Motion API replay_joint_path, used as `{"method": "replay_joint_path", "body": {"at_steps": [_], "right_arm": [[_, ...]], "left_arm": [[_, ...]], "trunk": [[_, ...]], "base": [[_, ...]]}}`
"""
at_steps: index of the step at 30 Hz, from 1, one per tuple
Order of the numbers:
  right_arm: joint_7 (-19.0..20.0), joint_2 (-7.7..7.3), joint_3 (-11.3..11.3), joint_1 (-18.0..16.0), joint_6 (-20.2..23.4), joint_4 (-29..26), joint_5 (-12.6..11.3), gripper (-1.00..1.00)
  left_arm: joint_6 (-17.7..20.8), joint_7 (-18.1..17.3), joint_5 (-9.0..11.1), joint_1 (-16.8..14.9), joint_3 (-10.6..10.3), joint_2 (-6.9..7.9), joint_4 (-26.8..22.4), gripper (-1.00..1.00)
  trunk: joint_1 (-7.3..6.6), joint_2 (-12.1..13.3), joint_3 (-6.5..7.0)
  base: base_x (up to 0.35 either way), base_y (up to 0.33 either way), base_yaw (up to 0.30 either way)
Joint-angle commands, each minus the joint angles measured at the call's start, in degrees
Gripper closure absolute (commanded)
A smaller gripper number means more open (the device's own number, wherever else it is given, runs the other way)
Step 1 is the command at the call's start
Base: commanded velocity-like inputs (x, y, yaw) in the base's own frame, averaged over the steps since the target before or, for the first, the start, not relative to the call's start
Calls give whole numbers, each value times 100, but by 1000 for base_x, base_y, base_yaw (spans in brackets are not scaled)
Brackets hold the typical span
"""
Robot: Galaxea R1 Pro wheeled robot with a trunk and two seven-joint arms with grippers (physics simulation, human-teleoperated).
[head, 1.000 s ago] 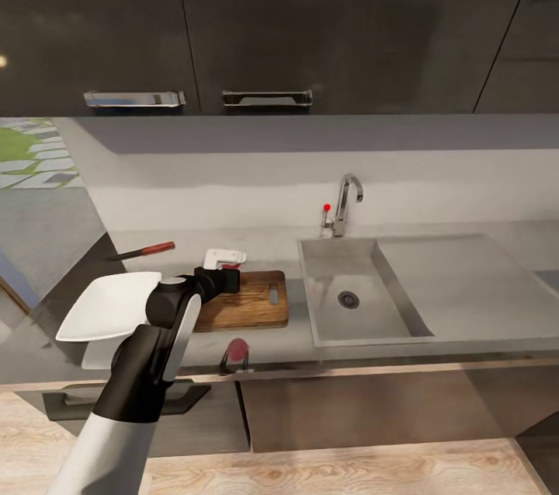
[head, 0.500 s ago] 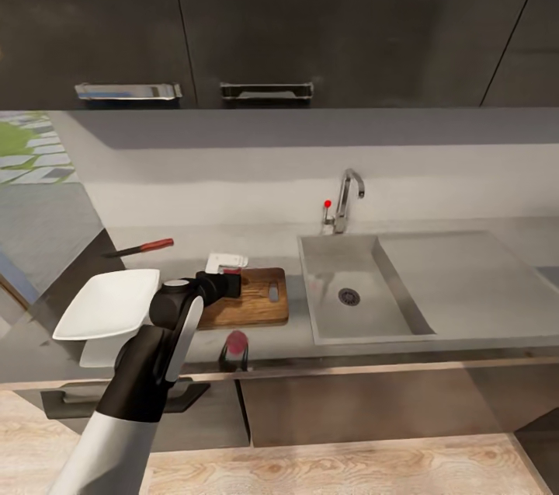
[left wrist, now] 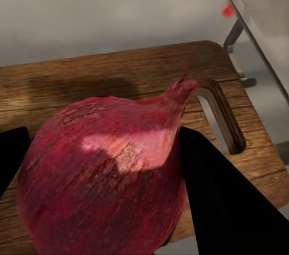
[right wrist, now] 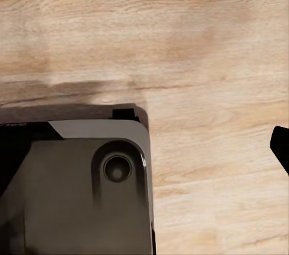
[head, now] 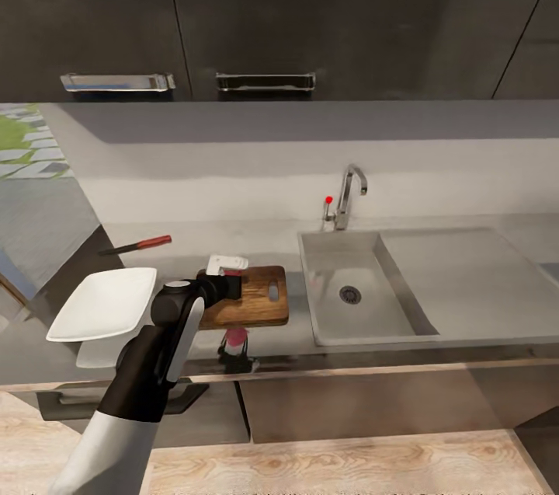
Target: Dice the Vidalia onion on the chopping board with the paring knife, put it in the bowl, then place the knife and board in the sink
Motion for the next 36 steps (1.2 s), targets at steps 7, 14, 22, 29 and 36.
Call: {"method": "replay_joint_path", "body": {"at_steps": [7,14,22,29,36], "right_arm": [[-10,0,50,-4,-18,0,-55,-100],[-10,0,50,-4,-19,-3,-55,-100],[-10,0,50,-4,-18,3,-55,-100],[-10,0,50,-4,-17,-3,-55,-100],[-10,0,50,-4,-18,0,-55,-100]], "left_arm": [[24,-4,29,-5,2,-6,-3,100],[24,-4,29,-7,2,-6,-3,100],[24,-4,28,-6,2,-6,29,100],[24,-4,29,-6,2,-6,48,100],[24,-4,27,-8,2,-6,57,100]], "trunk": [[3,-12,-76],[3,-12,-141],[3,-12,-215],[3,-12,-279],[3,-12,-344]], "base": [[8,0,0],[149,0,0],[62,0,0],[3,0,0],[3,0,0]]}}
